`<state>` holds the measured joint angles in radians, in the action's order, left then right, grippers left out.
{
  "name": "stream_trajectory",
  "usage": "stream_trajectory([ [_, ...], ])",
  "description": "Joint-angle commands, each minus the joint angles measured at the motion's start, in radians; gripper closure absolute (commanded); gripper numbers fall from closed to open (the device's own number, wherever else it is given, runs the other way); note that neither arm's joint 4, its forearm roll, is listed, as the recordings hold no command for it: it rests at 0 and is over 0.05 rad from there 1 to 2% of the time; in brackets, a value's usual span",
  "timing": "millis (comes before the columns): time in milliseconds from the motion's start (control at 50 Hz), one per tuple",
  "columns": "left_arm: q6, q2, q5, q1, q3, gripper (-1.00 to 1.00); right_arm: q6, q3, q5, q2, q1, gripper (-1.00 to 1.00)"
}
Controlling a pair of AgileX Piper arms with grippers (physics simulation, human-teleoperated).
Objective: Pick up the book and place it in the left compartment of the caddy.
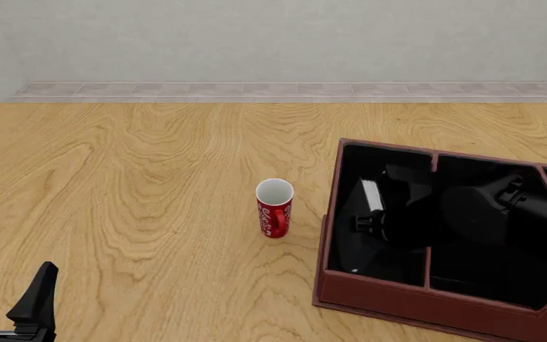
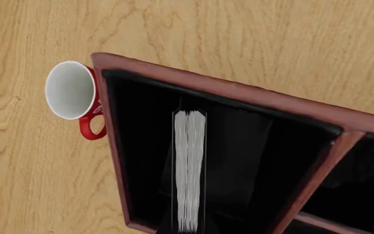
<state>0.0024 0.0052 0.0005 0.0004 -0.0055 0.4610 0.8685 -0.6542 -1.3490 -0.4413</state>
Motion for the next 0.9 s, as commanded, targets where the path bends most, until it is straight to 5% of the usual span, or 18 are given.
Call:
stream_trajectory([
  [20,0.000,0.000,-0.002,0.000,0.002,-1.00,0.021,-0.001,0.018,-0.004,-0.002,1.00],
  [420,0.001,0.000,-0.002,0.000,0.002,-1.00,0.018,0.014,0.015,-0.005,0.001,1.00],
  [440,0.001,0.000,-0.002,0.000,0.002,-1.00,0.021,0.008,0.014,-0.002,-0.003,-1.00],
  [900,0.001,0.000,-0.002,0.000,0.002,-1.00,0.024,0.015,0.004,0.011,-0.005,-1.00],
])
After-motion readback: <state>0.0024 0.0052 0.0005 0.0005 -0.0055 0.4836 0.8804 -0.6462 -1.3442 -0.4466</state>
